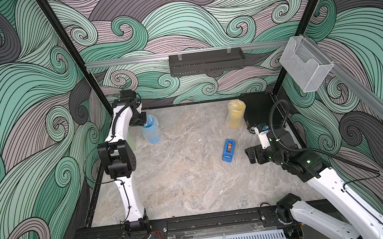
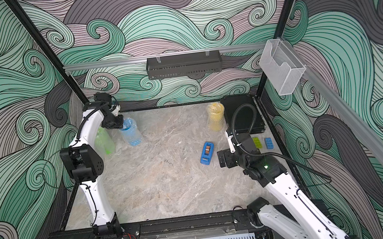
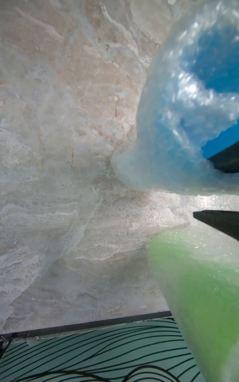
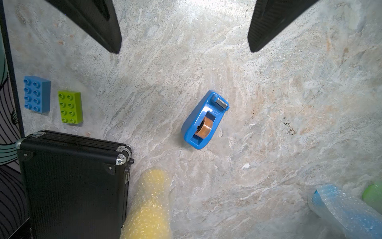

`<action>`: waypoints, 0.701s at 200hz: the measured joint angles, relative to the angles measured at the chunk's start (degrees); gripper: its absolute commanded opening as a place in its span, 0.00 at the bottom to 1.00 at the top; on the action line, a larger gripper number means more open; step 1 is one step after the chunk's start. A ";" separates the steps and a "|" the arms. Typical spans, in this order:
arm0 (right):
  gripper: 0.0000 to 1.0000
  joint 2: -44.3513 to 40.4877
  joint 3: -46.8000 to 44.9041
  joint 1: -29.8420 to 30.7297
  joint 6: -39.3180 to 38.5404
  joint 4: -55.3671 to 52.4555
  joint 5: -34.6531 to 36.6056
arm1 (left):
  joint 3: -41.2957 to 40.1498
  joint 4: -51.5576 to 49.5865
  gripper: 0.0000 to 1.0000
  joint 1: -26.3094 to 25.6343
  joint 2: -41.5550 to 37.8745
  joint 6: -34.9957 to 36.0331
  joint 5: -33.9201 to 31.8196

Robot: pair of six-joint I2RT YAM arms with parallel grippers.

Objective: Wrap wine glasses in bubble wrap
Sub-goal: Place the bubble wrap at the center of the board, then reset both arms

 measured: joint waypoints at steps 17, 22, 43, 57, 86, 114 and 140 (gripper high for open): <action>0.99 0.63 0.00 -0.81 -0.72 0.44 0.37 | 0.00 0.02 0.58 0.00 -0.20 0.31 -0.57; 0.99 0.94 0.00 -1.09 -0.90 0.76 0.50 | 0.00 0.04 0.63 0.00 -0.35 0.26 -0.61; 0.99 2.25 -1.22 -2.43 -1.90 3.89 1.66 | -1.16 0.76 0.80 -0.02 -3.43 -0.24 -0.33; 0.99 2.95 -3.85 -3.50 -2.84 8.24 2.75 | -4.00 1.90 0.99 -0.02 -8.48 -0.39 0.52; 0.99 3.89 -13.46 -6.29 -5.68 21.94 4.52 | -17.86 9.70 0.99 -0.04 -27.21 -0.83 3.15; 0.99 4.87 -21.68 -10.27 -7.41 36.26 4.81 | -40.15 24.65 0.99 -0.04 -48.50 -0.20 5.25; 0.99 8.04 -25.05 -13.22 -8.15 48.22 4.94 | -60.61 37.22 0.99 -0.07 -59.74 0.55 8.07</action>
